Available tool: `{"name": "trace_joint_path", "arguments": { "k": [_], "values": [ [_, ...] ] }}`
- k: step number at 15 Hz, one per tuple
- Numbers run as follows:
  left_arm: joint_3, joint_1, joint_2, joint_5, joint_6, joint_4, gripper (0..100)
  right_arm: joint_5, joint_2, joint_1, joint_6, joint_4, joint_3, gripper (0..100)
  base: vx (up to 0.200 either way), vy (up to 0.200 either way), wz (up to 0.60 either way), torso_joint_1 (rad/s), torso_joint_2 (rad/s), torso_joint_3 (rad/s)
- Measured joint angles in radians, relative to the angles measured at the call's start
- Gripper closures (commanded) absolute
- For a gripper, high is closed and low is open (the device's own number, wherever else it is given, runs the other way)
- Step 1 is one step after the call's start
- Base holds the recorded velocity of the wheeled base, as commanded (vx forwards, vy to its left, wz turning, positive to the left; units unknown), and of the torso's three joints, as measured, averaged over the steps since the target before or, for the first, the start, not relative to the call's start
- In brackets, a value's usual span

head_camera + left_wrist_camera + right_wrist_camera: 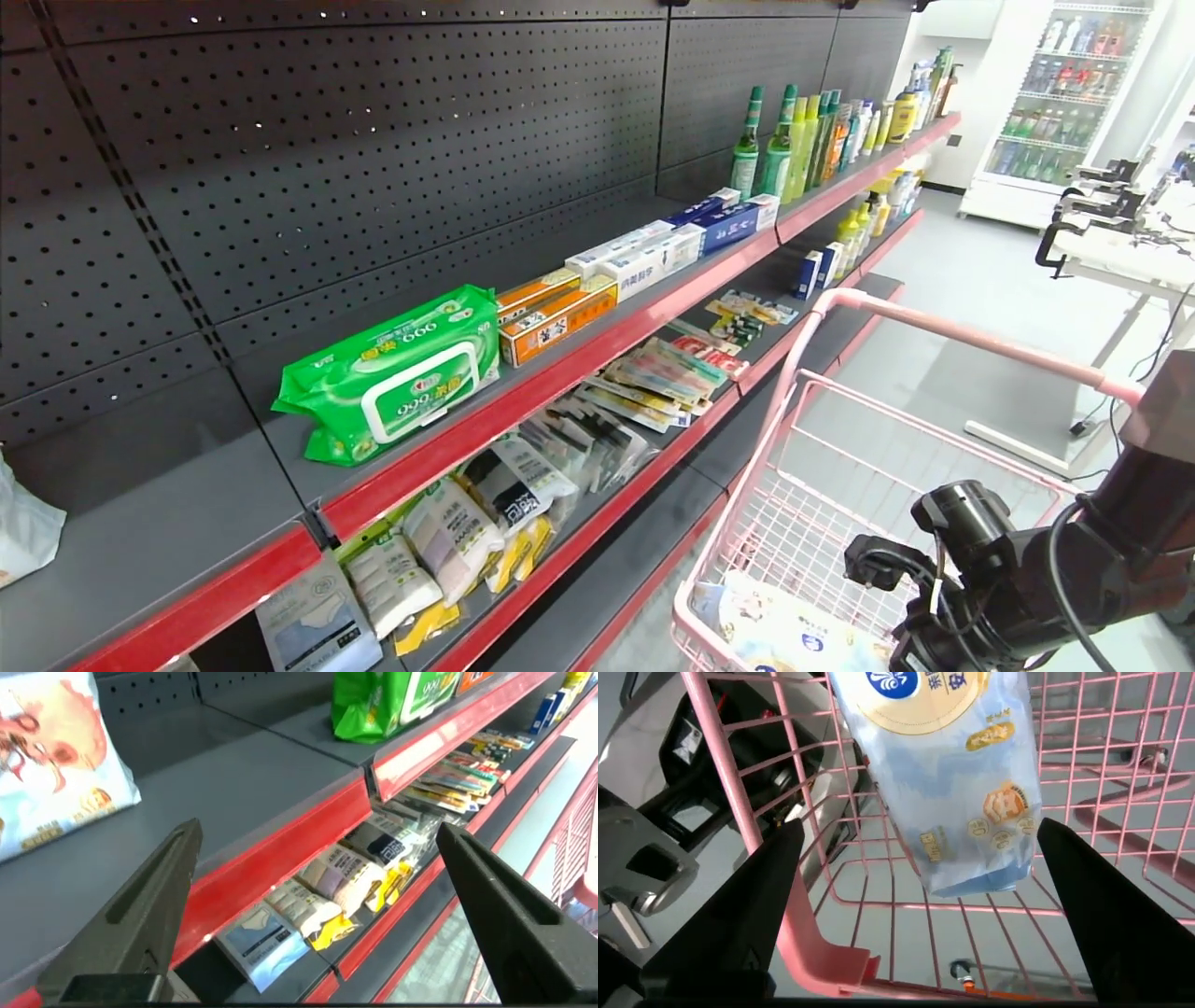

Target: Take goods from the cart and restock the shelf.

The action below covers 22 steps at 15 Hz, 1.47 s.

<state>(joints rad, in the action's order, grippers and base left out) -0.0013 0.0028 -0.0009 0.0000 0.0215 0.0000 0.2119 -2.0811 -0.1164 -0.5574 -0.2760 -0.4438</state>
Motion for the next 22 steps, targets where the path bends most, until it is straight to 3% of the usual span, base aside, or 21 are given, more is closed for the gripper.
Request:
{"name": "trace_joint_path", "arguments": {
  "k": [10, 22],
  "values": [
    [0.000, 0.000, 0.000, 0.000, 0.002, -0.002, 0, -0.004, -0.013, 0.004, -0.029, -0.005, 0.004, 0, 0.000, 0.000, 0.00, -0.020, 0.05, 0.029],
    [0.000, 0.000, 0.000, 0.000, 0.006, -0.001, 0, -0.005, -0.033, 0.014, -0.036, -0.007, -0.028, 0, 0.000, 0.000, 0.00, -0.184, 0.49, 0.293]
  ]
}}
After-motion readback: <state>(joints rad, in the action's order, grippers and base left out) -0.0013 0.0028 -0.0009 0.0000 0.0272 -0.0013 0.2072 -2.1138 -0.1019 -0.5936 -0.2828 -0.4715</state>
